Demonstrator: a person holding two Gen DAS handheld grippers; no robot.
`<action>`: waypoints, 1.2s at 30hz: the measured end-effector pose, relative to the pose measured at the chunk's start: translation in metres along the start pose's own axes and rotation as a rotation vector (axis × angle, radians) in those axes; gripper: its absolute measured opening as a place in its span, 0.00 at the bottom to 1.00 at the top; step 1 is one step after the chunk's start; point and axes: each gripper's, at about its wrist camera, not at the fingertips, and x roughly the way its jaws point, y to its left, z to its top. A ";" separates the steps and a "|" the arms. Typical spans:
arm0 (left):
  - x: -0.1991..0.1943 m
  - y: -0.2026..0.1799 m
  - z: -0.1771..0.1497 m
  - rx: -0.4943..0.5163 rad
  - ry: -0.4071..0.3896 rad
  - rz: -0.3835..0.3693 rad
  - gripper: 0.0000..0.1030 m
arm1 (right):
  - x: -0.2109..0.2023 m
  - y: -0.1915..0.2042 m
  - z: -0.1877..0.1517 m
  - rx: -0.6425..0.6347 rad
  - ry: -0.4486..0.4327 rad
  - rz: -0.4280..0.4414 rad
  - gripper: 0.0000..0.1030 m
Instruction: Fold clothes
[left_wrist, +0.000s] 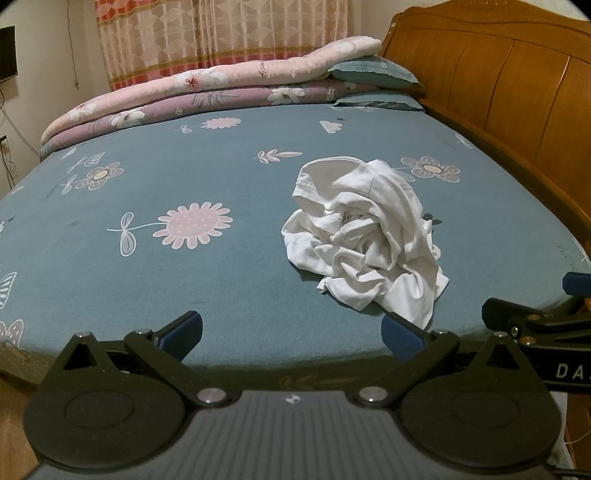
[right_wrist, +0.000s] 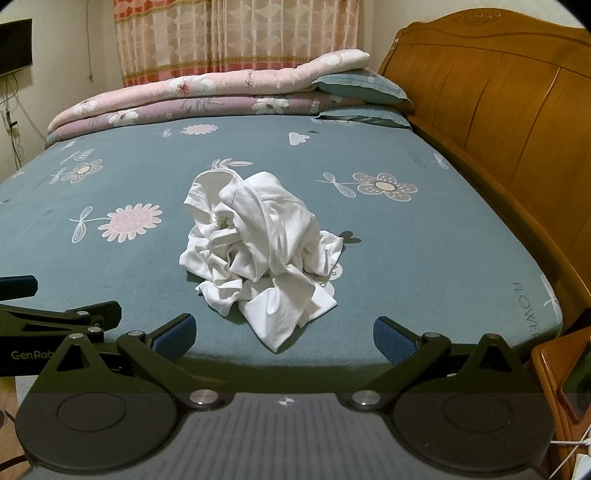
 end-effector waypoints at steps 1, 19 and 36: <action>0.000 0.000 0.000 0.000 0.000 0.000 0.99 | 0.000 0.000 0.000 -0.002 0.000 -0.001 1.00; 0.001 -0.002 0.002 0.002 0.001 0.008 0.99 | 0.000 0.000 0.002 -0.004 0.000 -0.005 1.00; 0.002 -0.002 0.003 0.000 0.000 0.012 0.99 | 0.001 0.000 0.002 -0.006 0.003 -0.006 1.00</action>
